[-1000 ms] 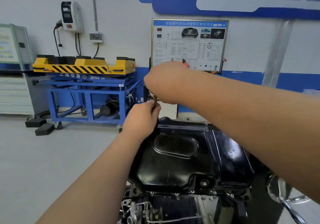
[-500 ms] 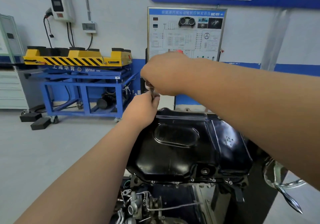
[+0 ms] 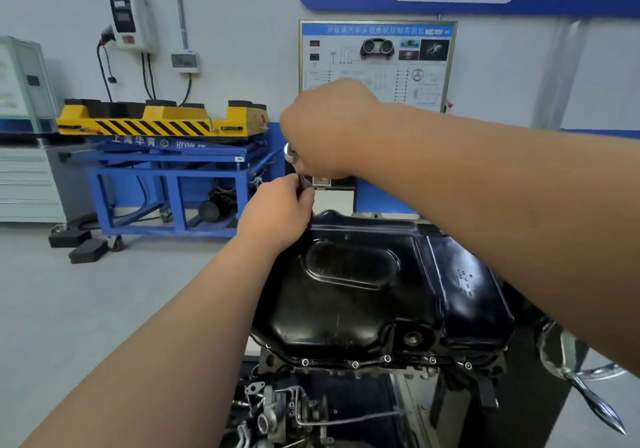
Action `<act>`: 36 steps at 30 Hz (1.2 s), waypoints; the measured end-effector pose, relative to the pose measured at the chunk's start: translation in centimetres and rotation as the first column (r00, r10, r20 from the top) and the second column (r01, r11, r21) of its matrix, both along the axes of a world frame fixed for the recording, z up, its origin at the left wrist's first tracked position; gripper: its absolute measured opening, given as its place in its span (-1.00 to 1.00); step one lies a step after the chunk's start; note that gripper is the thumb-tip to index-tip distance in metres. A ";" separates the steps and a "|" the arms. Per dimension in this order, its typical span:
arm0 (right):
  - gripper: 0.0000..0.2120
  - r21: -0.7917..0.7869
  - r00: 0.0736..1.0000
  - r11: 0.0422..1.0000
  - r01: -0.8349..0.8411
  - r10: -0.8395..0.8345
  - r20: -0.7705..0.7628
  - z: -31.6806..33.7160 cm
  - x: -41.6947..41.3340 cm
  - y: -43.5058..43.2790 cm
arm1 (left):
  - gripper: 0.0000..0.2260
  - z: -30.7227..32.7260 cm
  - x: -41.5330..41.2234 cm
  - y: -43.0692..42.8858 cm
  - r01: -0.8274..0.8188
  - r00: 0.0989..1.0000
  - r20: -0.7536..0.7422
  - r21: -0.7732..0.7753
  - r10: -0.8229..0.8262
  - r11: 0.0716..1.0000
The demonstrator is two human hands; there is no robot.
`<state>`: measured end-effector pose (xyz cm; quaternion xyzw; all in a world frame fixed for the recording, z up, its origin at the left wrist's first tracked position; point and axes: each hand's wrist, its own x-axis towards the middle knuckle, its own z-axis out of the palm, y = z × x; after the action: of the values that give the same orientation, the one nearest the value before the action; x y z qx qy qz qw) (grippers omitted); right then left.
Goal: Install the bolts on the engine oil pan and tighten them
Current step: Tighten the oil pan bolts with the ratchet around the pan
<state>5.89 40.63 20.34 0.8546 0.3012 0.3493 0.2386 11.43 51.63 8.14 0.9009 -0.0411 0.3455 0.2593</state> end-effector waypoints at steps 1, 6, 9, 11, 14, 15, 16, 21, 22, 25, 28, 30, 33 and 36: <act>-0.65 0.032 1.000 0.999 0.016 -0.015 -0.021 -0.3 -0.1 0.2 | -0.75 0.0 0.1 0.0 -0.019 1.000 -0.020 -0.013 0.019 1.000; -0.62 0.108 0.990 0.992 0.060 -0.046 -0.131 -0.6 -0.2 0.8 | -0.78 -0.2 0.5 0.0 -0.055 0.998 -0.028 0.041 0.056 0.998; -0.71 -0.044 0.998 0.998 0.037 -0.039 -0.045 0.1 -0.5 0.5 | -0.77 0.0 0.5 0.1 0.017 0.999 -0.043 0.020 -0.016 1.000; -0.80 -0.096 0.999 0.995 0.031 -0.031 -0.006 0.2 -0.3 0.3 | -0.76 0.1 0.8 0.2 0.050 0.996 -0.079 0.007 -0.050 0.999; -0.70 -0.059 1.000 0.998 0.029 -0.029 0.009 -0.2 0.2 0.0 | -0.74 -0.2 1.0 0.2 -0.012 0.999 -0.042 -0.004 0.012 1.000; -0.66 -0.002 0.998 0.999 0.045 -0.045 -0.036 -0.3 0.2 0.0 | -0.73 -0.3 1.0 0.2 -0.022 1.000 -0.017 -0.030 0.021 0.999; -0.62 0.057 0.993 0.996 0.072 -0.067 -0.098 -0.3 0.2 -0.1 | -0.71 -0.3 0.9 0.1 -0.006 1.000 0.005 -0.074 0.006 0.997; -0.67 0.015 0.994 0.998 0.066 -0.064 -0.088 0.4 0.4 -0.6 | -0.74 -0.2 0.2 0.2 0.016 1.000 0.010 0.017 -0.016 1.000; -0.71 -0.015 0.998 0.999 0.051 -0.052 -0.045 0.5 0.4 -0.8 | -0.75 -0.1 0.1 0.2 0.030 1.000 0.005 0.031 -0.031 0.999; -0.70 -0.033 1.000 0.999 0.012 -0.011 0.009 0.7 0.6 -1.0 | -0.75 0.1 0.0 0.0 0.041 0.999 -0.032 0.012 -0.040 0.999; -0.65 0.059 0.998 0.997 0.048 -0.045 -0.046 -0.1 0.9 -0.4 | -0.74 0.0 0.0 0.0 0.006 1.000 -0.026 -0.029 -0.007 1.000; -0.61 0.128 0.988 0.987 0.102 -0.086 -0.126 -0.4 0.9 -0.1 | -0.74 -0.1 -0.2 0.0 -0.003 1.000 -0.005 -0.042 0.003 0.999; -0.72 0.056 0.997 0.997 0.059 -0.056 -0.057 0.2 1.0 0.1 | -0.75 0.1 -0.3 0.0 0.018 1.000 -0.019 -0.003 -0.018 1.000; -0.81 -0.061 1.000 0.998 0.024 -0.025 -0.017 1.2 1.3 -0.1 | -0.79 0.2 -0.1 0.1 0.039 0.997 -0.067 0.000 -0.039 0.999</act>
<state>7.23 40.51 21.50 0.8535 0.3034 0.3295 0.2662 11.35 51.74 8.38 0.9111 -0.0501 0.3100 0.2669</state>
